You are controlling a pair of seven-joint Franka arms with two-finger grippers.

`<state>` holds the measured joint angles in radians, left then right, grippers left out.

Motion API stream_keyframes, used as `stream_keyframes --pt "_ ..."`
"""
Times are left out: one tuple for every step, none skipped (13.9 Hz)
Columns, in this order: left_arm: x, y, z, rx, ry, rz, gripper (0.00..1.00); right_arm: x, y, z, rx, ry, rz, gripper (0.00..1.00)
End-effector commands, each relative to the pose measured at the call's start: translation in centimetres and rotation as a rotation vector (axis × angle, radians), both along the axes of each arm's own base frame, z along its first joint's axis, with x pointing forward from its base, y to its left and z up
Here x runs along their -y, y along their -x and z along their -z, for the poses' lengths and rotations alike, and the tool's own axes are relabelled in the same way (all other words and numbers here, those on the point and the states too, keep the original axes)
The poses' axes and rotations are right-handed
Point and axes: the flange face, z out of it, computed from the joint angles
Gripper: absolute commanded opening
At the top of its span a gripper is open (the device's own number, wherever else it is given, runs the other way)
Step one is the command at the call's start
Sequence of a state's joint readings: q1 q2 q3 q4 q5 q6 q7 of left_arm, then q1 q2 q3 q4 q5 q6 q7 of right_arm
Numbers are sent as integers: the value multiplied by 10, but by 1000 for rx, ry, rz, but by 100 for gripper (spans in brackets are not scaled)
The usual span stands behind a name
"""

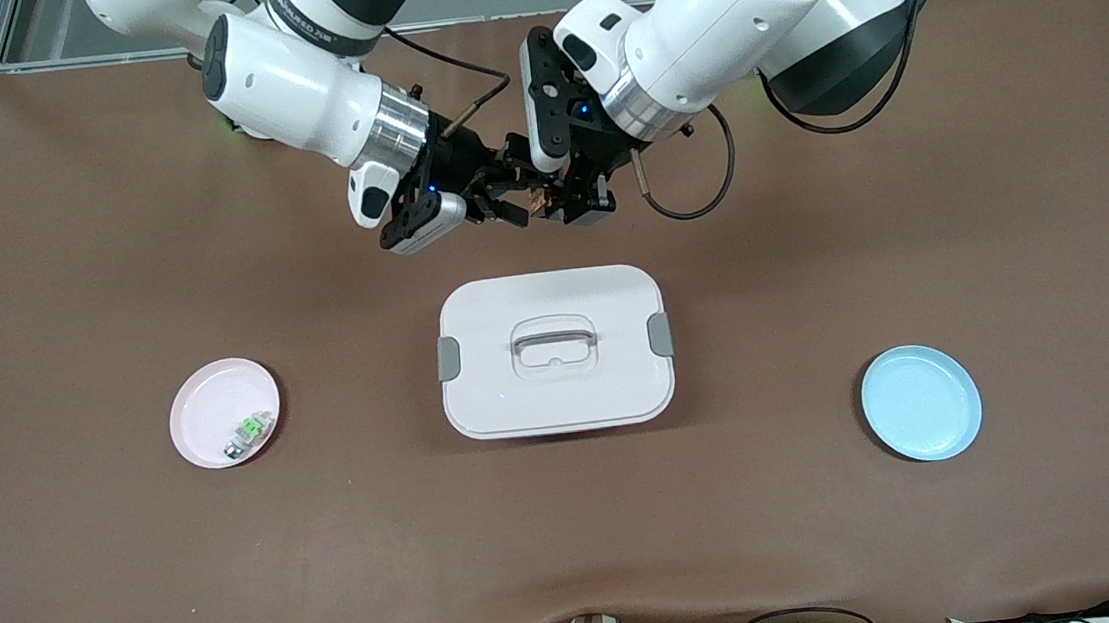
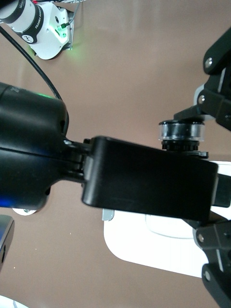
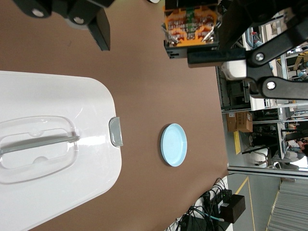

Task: Transfer orange switch to right arm and place
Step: 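Close the right gripper on the switch and open the left gripper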

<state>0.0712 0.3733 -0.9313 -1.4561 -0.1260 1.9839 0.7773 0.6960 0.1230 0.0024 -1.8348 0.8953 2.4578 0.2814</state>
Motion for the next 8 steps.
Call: stream_keyframes --pt "5 3 -5 -3 5 -23 0 -3 1 -7 8 -19 -6 69" --pt "6 3 -4 -14 3 -40 0 -3 1 -9 15 -18 -9 54" --pt "7 3 -2 -23 4 -43 0 -4 -1 -14 20 -24 -9 43" --pt "10 4 0 -25 3 -35 0 -4 -1 -18 14 -30 -6 34" --pt "10 3 1 -19 -3 -35 0 -3 -2 -21 14 -34 -3 31" --pt "9 3 2 -16 -6 -35 0 -2 -3 -21 15 -35 -2 26" --pt "9 3 0 -11 -7 -35 0 -2 -3 -22 15 -36 -1 22" --pt "8 3 0 -8 -9 -35 0 -2 -3 -22 12 -39 0 16"
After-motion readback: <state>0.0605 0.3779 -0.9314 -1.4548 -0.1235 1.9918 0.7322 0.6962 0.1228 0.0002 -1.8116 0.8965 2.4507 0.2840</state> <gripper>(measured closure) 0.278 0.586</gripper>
